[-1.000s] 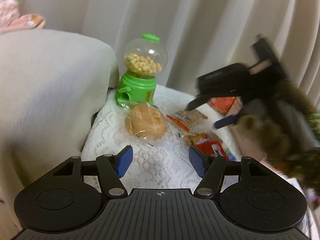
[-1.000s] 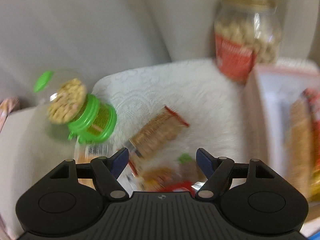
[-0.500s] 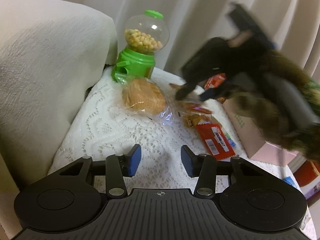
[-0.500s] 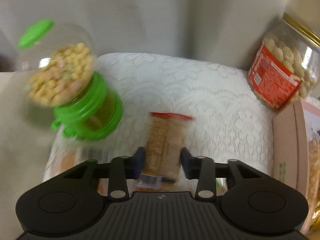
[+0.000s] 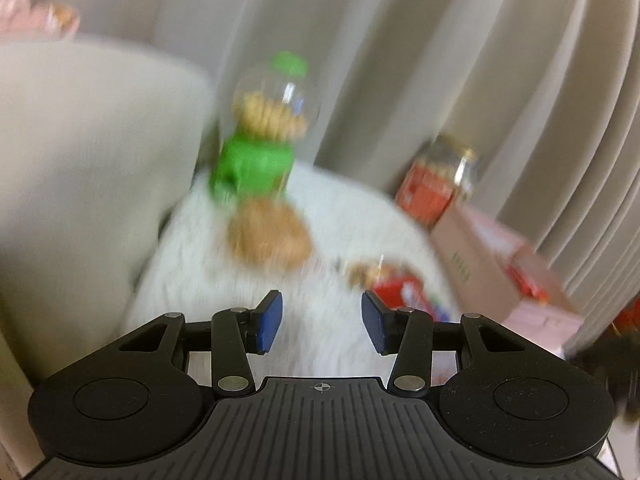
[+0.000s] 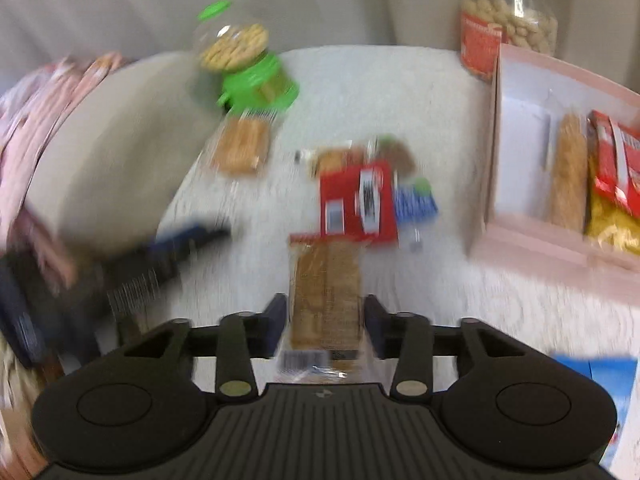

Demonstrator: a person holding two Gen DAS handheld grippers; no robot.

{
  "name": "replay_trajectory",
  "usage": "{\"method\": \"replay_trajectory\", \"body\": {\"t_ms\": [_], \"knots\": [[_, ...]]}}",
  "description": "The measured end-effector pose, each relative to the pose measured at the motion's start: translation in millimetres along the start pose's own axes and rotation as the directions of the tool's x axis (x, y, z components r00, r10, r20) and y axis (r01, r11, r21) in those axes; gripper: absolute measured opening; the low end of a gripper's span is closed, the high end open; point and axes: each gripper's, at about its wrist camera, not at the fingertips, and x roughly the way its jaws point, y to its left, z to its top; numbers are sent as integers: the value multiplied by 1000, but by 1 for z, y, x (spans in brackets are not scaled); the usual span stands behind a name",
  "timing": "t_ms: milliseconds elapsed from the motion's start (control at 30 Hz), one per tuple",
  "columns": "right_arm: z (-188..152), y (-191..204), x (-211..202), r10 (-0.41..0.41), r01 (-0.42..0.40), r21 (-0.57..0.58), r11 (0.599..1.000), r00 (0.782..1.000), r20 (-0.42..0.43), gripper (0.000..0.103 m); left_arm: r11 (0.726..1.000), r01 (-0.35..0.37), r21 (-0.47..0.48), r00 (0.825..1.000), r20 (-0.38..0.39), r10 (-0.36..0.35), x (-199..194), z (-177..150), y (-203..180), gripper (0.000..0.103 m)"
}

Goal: Organize snacks

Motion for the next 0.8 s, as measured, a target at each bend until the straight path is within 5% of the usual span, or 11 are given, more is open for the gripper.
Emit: {"method": "replay_trajectory", "body": {"t_ms": [67,267,467,600,800], "knots": [[-15,-2,-9,-33,35,-21,999,997,66,68,999,-45,27,999,31,44,-1,20,-6,50],[-44,1,-11,-116,137,-96,986,974,194,69,960,-276,38,960,-47,278,44,63,-3,50],[-68,2,-6,-142,183,-133,974,953,268,69,957,-283,68,934,-205,291,92,66,-7,55],[-82,-1,-4,-145,191,-136,972,945,293,71,946,-293,140,931,-185,316,105,59,-17,68],[-100,-6,-6,-160,214,-125,969,924,347,78,953,-263,148,935,-205,290,112,57,-17,69]]}}
